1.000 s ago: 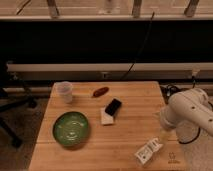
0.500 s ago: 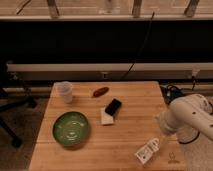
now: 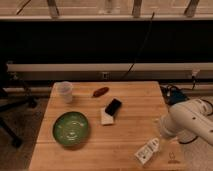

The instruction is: Place the bottle in the ceramic bowl

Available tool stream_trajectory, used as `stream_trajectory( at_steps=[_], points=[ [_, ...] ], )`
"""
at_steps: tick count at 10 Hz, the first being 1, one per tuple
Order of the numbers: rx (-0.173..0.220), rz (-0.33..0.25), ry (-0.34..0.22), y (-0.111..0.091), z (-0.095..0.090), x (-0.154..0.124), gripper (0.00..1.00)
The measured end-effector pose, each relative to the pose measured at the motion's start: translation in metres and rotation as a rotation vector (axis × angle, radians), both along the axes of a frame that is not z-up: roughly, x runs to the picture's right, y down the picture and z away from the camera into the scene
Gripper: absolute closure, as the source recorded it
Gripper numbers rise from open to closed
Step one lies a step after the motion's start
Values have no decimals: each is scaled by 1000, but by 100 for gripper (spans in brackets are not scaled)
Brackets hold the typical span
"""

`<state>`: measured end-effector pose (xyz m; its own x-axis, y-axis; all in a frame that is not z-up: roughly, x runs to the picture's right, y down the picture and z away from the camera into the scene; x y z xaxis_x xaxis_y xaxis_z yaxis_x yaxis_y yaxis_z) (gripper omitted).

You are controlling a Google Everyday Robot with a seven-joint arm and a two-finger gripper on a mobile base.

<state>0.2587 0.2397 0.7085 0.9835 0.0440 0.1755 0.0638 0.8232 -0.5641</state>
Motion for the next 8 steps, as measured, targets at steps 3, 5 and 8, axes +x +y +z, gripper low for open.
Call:
stream_trajectory(
  at_steps=[3,5,8],
  points=[
    [2,-22,-24,10,1,0,20],
    [3,-38,-44,14,3,-2,20],
    [5,-50,-66,22,7,-3,20]
  ],
)
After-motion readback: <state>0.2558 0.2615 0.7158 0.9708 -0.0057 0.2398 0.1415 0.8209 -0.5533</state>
